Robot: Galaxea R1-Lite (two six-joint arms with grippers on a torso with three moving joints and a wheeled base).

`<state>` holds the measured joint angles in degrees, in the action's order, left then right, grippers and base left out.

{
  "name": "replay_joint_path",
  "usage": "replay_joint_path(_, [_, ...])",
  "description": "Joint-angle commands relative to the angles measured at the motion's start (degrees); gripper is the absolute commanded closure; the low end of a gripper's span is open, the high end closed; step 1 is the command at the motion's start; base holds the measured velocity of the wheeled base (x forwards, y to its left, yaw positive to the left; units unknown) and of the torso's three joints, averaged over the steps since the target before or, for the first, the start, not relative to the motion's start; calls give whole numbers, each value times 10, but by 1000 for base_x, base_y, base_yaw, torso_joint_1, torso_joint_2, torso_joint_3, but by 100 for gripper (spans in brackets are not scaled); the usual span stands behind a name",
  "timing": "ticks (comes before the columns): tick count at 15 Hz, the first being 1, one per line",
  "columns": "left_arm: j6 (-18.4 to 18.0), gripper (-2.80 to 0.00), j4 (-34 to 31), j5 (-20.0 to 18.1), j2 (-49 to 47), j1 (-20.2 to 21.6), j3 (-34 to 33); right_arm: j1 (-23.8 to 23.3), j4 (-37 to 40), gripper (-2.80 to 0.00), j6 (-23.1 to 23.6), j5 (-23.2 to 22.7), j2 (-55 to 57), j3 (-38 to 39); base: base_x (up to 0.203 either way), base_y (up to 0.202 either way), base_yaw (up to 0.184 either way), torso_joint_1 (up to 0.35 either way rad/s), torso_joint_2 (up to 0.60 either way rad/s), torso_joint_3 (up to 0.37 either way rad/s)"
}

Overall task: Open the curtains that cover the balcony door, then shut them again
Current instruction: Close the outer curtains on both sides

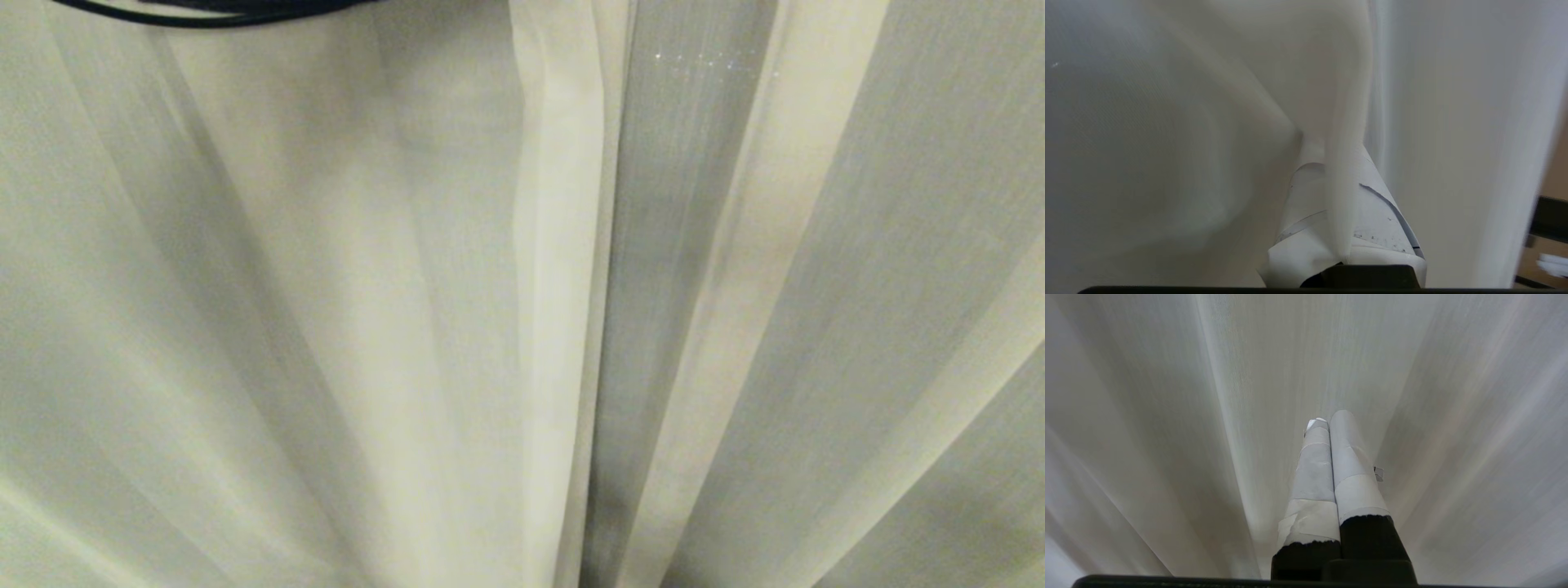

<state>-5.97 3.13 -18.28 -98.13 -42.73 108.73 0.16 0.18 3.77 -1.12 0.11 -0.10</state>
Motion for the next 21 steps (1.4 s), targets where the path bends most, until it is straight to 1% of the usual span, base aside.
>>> replay_joint_path(1, [-5,0,0,51,0,0,-6,0,0,0,1,0,0,0,0,0,0,0,0,0])
replay_joint_path(2, [-10,0,0,78,6,2,-10,0,0,0,1,0,0,0,0,0,0,0,0,0])
replay_joint_path(3, [-12,0,1,91,18,8,-23,0,0,0,0,0,0,0,0,0,0,0,0,0])
replay_joint_path(4, [-13,0,1,107,31,14,-43,0,0,0,0,0,0,0,0,0,0,0,0,0])
replay_joint_path(5, [-14,0,1,133,47,17,-64,0,-1,0,1,0,0,0,0,0,0,0,0,0])
replay_joint_path(7, [-14,0,1,225,94,20,-126,0,0,0,0,0,0,0,0,0,0,0,0,0])
replay_joint_path(8, [-13,0,1,262,121,21,-160,0,0,0,1,0,0,0,0,0,0,0,0,0])
replay_joint_path(10, [-13,0,0,319,179,35,-229,0,0,0,0,0,0,0,0,0,0,0,0,0])
replay_joint_path(11, [-13,0,1,340,207,49,-266,0,0,0,1,0,0,0,0,0,0,0,0,0])
replay_joint_path(13, [-13,0,3,359,252,109,-323,0,0,0,0,1,0,0,0,0,0,0,0,0])
replay_joint_path(14, [-13,0,4,361,274,142,-354,0,0,0,1,0,0,0,0,0,0,0,0,0])
replay_joint_path(16, [-8,0,12,361,312,186,-415,0,0,0,0,0,0,0,0,0,0,0,0,0])
replay_joint_path(17, [-2,0,23,361,328,203,-447,0,0,0,0,0,0,0,0,0,0,0,0,0])
replay_joint_path(18, [6,0,38,361,339,212,-476,0,0,0,0,0,0,0,0,0,0,0,0,0])
replay_joint_path(20, [19,0,80,362,359,217,-528,0,0,0,0,0,0,0,0,0,0,0,0,0])
replay_joint_path(21, [21,0,96,363,364,218,-542,0,0,0,1,0,0,0,0,0,0,0,0,0])
